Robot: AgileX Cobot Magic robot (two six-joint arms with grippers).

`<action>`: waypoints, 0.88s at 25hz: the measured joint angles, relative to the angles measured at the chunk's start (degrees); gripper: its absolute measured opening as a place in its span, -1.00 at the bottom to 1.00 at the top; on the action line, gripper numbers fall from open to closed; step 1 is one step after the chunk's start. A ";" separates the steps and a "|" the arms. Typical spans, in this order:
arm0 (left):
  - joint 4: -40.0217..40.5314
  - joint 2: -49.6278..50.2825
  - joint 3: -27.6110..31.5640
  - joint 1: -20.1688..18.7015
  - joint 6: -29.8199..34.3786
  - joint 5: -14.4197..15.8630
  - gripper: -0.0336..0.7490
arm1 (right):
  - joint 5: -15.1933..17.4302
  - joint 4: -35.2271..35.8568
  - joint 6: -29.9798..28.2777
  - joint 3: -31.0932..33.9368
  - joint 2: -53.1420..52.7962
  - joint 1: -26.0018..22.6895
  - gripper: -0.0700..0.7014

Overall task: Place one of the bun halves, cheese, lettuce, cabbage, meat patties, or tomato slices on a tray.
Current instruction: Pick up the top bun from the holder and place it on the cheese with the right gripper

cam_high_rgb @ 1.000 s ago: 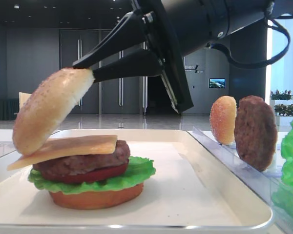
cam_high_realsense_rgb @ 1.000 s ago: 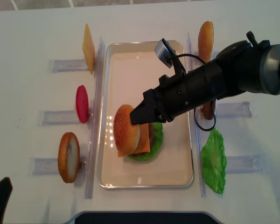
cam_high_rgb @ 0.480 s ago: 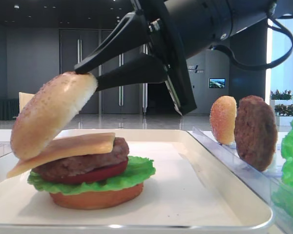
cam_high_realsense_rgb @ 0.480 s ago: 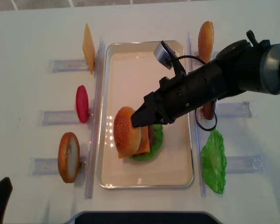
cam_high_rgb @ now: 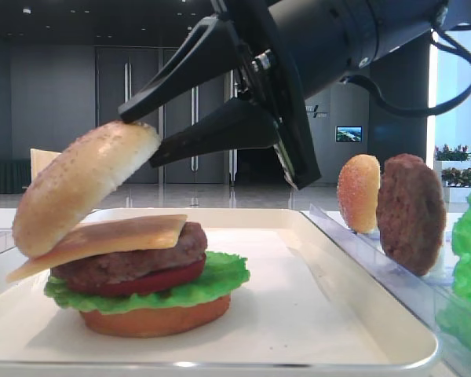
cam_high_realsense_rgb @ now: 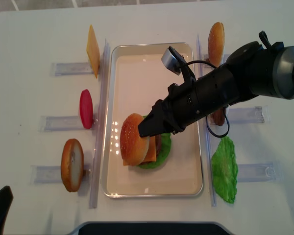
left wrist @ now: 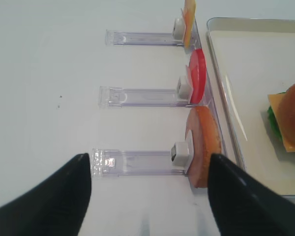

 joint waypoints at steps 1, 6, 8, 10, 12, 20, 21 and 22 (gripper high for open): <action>0.00 0.00 0.00 0.00 0.00 0.00 0.51 | -0.02 0.04 0.00 0.00 0.00 0.00 -0.16; 0.00 0.00 0.00 0.00 0.00 0.00 0.51 | -1.00 -0.01 -0.36 0.00 0.00 0.00 -0.05; 0.00 0.00 0.00 0.00 0.00 0.00 0.51 | -1.89 -0.01 -0.86 0.00 0.00 0.00 0.04; 0.00 0.00 0.00 0.00 0.00 0.00 0.51 | -2.68 -0.01 -1.32 0.00 0.00 0.00 0.11; 0.00 0.00 0.00 0.00 0.00 0.00 0.51 | -3.63 -0.01 -1.51 0.00 0.00 0.00 0.16; 0.00 0.00 0.00 0.00 0.00 0.00 0.51 | -6.17 -1.51 -2.41 0.00 0.00 -0.31 0.28; 0.00 0.00 0.00 0.00 0.00 0.00 0.51 | -6.33 -2.30 -2.41 0.00 0.00 -0.53 0.29; 0.00 0.00 0.00 0.00 0.00 0.00 0.51 | -6.46 -2.94 -2.43 0.00 0.00 -0.77 0.31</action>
